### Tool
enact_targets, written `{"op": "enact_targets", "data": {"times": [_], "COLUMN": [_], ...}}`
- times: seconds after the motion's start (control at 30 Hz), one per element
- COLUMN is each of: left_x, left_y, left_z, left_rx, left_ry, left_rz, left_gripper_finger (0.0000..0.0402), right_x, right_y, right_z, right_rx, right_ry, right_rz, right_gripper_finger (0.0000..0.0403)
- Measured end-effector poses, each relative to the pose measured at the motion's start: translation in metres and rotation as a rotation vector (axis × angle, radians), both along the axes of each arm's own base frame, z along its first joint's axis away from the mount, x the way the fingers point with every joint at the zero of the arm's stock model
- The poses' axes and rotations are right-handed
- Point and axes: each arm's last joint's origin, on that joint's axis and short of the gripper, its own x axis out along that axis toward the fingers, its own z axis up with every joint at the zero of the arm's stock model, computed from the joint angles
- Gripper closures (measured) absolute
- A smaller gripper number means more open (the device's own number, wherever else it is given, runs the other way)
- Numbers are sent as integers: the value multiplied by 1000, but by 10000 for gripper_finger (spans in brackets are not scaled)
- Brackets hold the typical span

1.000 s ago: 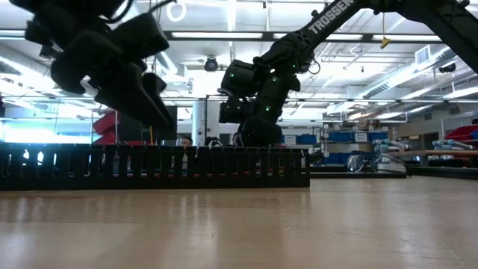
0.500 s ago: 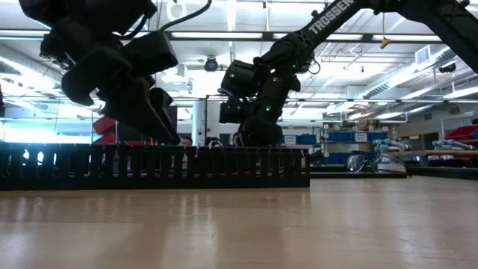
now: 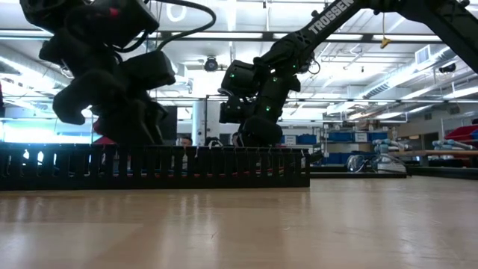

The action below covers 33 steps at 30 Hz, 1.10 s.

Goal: Ziptie cables
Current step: Close the black cable duct with the cover

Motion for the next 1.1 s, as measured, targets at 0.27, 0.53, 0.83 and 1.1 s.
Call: {"op": "enact_targets", "data": {"times": [0.27,0.53,0.83,1.1], "left_x": [-2,-12,-23,-34], "left_y": [-1,-3,-3,0], "left_z": [-1,-6,-7,6], "left_rx": [-7,-32,-41,-40], "left_ry": [30,153,235,238], "left_rz": [-41,-12,45,43], "left_gripper_finger": [392,399,401,383], "right_x": [0,0,0,0], "right_y": [0,0,0,0], "right_z": [0,0,0,0], "right_rx": [0,0,0,0], "right_ry": [-2,-3,-3,-3], "right_rz": [1,1,1,1], "right_gripper_finger": [157,156,158,158]}}
